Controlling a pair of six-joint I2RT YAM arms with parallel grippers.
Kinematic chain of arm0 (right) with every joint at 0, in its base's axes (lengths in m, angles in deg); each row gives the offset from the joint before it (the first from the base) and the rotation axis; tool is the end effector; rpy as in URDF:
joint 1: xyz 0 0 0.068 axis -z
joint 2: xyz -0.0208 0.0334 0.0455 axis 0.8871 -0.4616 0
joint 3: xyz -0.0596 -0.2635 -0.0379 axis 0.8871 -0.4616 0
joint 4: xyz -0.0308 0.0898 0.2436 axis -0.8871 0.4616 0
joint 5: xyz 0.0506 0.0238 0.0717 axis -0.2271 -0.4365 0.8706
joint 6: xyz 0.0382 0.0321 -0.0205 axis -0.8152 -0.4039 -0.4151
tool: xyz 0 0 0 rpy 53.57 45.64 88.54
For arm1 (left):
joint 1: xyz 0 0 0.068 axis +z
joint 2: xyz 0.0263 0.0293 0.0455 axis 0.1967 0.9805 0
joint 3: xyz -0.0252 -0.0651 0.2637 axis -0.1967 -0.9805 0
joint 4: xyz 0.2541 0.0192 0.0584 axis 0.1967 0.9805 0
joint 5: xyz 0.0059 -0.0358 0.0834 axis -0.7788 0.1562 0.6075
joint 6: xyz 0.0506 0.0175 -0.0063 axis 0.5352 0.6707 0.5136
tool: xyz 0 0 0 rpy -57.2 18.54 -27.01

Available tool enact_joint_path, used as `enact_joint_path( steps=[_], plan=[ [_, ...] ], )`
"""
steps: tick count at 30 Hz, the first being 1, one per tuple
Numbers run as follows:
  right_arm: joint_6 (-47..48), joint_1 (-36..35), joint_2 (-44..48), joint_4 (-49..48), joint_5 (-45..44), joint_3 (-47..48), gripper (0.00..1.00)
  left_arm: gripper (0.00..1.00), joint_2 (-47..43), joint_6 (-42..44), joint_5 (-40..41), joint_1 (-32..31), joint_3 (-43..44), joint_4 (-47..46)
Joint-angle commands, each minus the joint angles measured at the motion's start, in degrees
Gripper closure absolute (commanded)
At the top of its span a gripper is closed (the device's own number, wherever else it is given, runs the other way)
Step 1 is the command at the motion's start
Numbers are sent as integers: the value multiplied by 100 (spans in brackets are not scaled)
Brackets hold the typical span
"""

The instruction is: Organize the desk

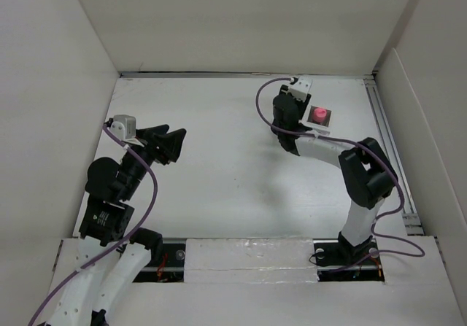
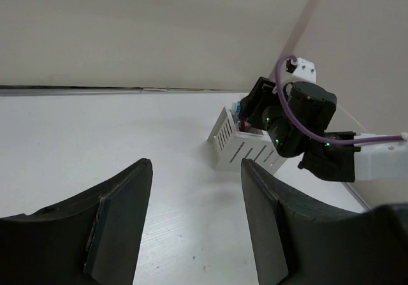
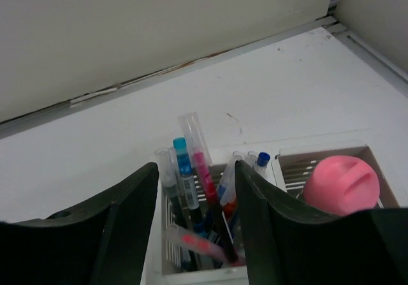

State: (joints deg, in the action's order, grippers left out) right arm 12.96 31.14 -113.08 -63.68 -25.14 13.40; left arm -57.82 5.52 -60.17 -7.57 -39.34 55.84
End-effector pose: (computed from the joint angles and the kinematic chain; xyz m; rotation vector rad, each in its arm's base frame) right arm 0.3650 0.1874 0.2527 0.4142 1.5879 -0.3150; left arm 0.1018 -0.0418 0.4056 0.1721 1.3280 -0.6635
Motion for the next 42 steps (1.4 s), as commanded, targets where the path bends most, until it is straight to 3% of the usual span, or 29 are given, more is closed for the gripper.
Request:
enact_joint_path(
  steps=[1,7,10,11,14,18,19,21,22,25,34,38,42],
  plan=[
    [-588,-114,838,287,206,-119,42,46,28,40,-35,-16,29,-243],
    [-1229,-325,1840,962,1126,-330,40,45,54,40,0,-16,37,-244],
    [-1580,-492,2113,1340,2400,-357,58,42,72,31,-70,-16,37,-243],
    [-1651,-597,2262,1412,3038,-383,78,42,54,31,-123,-16,46,-243],
    [-1678,-983,2482,1500,3910,-515,100,38,89,31,-158,-16,29,-252],
    [-1686,-1467,2746,1151,5133,-918,100,31,107,23,-413,-16,46,-252],
    [-1686,-1642,2782,1088,5389,-980,100,22,98,22,-526,-16,55,-244],
    [-1704,-1853,2826,1026,6021,-1042,100,17,46,40,-606,-16,55,-252],
    [-1643,-2090,2861,1060,6137,-1060,100,2,11,57,-659,-16,46,-391],
    [-1520,-2477,2984,1236,6410,-1113,100,1,-86,66,-572,-16,2,-419],
    [-1343,-3717,3169,1544,6350,-1420,83,1,-104,14,-422,-16,-15,-437],
    [-1484,-4034,2976,1658,5796,-1491,63,1,-104,14,-343,-16,-33,-446],
    [-1572,-4262,2774,1650,5383,-1552,55,1,-104,31,-290,-16,-59,-463]
  ],
)
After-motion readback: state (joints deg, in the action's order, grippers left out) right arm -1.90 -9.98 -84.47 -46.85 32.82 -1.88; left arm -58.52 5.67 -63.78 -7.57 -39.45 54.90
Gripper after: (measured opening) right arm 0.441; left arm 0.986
